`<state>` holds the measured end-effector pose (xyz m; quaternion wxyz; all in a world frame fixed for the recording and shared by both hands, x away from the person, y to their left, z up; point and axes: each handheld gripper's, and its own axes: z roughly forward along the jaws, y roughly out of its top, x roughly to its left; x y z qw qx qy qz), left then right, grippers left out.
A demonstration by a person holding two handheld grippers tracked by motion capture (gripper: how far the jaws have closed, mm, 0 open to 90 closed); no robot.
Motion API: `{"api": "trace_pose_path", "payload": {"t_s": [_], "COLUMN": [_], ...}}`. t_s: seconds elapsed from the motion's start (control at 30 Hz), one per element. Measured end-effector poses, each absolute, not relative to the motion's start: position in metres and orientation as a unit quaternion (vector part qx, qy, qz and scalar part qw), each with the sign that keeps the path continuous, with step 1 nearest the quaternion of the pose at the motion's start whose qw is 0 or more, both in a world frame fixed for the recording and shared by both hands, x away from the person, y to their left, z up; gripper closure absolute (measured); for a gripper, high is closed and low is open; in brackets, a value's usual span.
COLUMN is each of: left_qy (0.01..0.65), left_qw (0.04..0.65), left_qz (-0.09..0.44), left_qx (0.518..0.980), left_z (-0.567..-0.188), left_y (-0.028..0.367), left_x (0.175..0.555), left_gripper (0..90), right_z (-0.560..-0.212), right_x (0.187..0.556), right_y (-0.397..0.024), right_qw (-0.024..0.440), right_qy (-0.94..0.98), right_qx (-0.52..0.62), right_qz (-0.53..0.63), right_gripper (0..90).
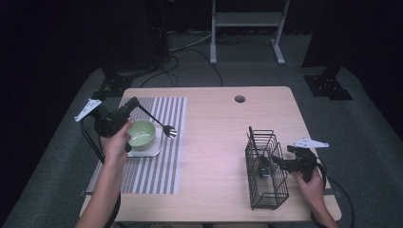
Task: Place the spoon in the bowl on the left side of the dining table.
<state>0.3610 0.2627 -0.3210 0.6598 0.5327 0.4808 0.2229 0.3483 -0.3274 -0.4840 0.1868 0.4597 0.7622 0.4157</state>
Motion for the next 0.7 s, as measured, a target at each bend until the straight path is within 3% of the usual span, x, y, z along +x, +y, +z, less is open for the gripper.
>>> {"api": "trace_pose_path", "payload": {"t_s": [0.7], "left_qy": [0.507], "left_qw": [0.647], "left_qz": [0.244], "left_qx": [0.514], "left_z": [-0.318], "left_y": [0.29], "left_x": [0.365], "left_gripper": [89.6], "right_z": [-0.484], "right_x": [0.348], "right_y": [-0.327], "right_qw": [0.188], "right_qy": [0.762], "right_qx": [0.46], "right_qz": [0.415], "right_gripper": [13.0]}}
